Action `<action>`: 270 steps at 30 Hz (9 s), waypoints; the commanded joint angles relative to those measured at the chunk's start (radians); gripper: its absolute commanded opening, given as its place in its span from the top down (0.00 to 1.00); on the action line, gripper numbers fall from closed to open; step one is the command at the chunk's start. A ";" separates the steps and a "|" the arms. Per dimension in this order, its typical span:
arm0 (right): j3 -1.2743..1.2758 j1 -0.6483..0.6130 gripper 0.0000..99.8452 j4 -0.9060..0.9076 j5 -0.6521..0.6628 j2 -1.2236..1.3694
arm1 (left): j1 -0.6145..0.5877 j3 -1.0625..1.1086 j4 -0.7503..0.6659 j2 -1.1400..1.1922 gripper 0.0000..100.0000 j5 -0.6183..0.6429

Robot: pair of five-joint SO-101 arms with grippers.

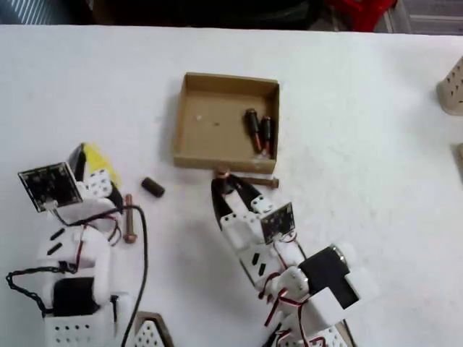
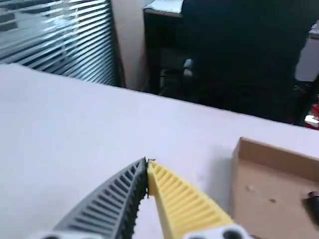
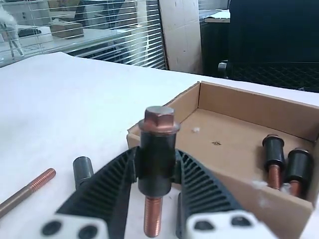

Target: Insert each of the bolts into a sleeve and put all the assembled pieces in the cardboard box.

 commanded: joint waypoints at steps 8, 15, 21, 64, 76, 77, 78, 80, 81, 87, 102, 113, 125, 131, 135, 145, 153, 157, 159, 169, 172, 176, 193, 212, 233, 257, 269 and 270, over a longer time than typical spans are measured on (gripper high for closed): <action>0.012 0.050 0.98 -0.010 0.000 -0.013 | -0.231 0.273 -0.077 -0.012 0.98 0.000; 0.012 0.064 0.98 -0.010 0.000 -0.016 | -0.283 0.359 -0.068 -0.012 0.98 -0.176; 0.011 0.166 0.98 0.012 0.000 -0.140 | -0.311 0.359 0.049 -0.012 0.98 -0.227; -1.043 0.263 0.98 1.883 0.077 -0.453 | -0.311 0.356 0.203 -0.012 0.98 -0.540; -1.505 0.269 0.98 2.040 0.084 0.070 | -0.311 0.356 0.203 -0.012 0.98 -0.540; -1.548 0.271 0.98 2.074 0.084 0.110 | -0.311 0.356 0.203 -0.012 0.98 -0.540; -1.593 0.271 0.98 2.112 0.086 0.150 | -0.311 0.356 0.203 -0.012 0.98 -0.540; -1.680 0.272 0.98 2.193 0.086 0.225 | -0.311 0.356 0.203 -0.012 0.98 -0.540; -1.720 0.272 0.98 2.224 0.086 0.259 | -0.311 0.356 0.203 -0.012 0.98 -0.540; -1.938 0.272 0.98 2.319 0.087 0.443 | -0.311 0.356 0.201 -0.012 0.98 -0.540; -2.254 0.271 0.74 2.644 0.086 0.576 | -0.311 0.358 0.198 -0.012 0.98 -0.540; -2.323 0.199 0.98 2.907 0.078 0.398 | -0.311 0.358 0.198 -0.012 0.98 -0.539; -2.321 -0.041 0.96 3.122 0.084 0.305 | -0.311 0.356 0.201 -0.012 0.98 -0.537; -2.321 -0.111 0.97 3.122 0.086 0.305 | -0.311 0.356 0.201 -0.012 0.98 -0.537; -2.321 -0.159 0.97 3.119 0.086 0.305 | -0.311 0.356 0.201 -0.012 0.98 -0.539; -2.105 -0.254 0.96 2.859 0.087 0.303 | -0.361 0.336 0.247 -0.012 0.98 -0.540; -2.039 -0.282 0.93 2.784 0.089 0.303 | -0.360 0.333 0.259 -0.012 0.98 -0.540; -2.013 -0.280 0.88 2.784 0.086 0.305 | -0.361 0.333 0.259 -0.012 0.98 -0.540; -1.992 -0.280 0.88 2.775 0.081 0.305 | -0.361 0.333 0.259 -0.012 0.98 -0.540; -1.829 -0.302 0.88 2.606 0.087 0.305 | -0.361 0.333 0.258 -0.012 0.98 -0.540; -1.784 -0.312 0.88 2.549 0.095 0.305 | -0.361 0.333 0.258 -0.012 0.98 -0.542; -1.749 -0.321 0.88 2.491 0.235 0.305 | -0.361 0.334 0.258 -0.012 0.98 -0.542; -1.804 -0.303 0.88 2.358 0.255 0.440 | -0.361 0.334 0.258 -0.012 0.98 -0.542; -1.979 -0.285 0.99 2.466 0.249 0.573 | -0.361 0.334 0.258 -0.012 0.98 -0.542; -2.016 -0.090 0.98 2.962 0.114 0.298 | -0.363 0.331 0.235 -0.012 0.98 -0.531; -1.250 0.357 0.98 2.819 0.123 -0.341 | -0.463 0.071 0.322 0.225 0.98 -0.539; -0.709 0.717 0.98 2.623 0.310 -0.756 | -0.303 -0.043 0.322 0.636 0.98 -0.537; -0.681 0.750 0.98 2.612 0.322 -0.783 | -0.272 -0.041 0.322 0.654 0.98 -0.534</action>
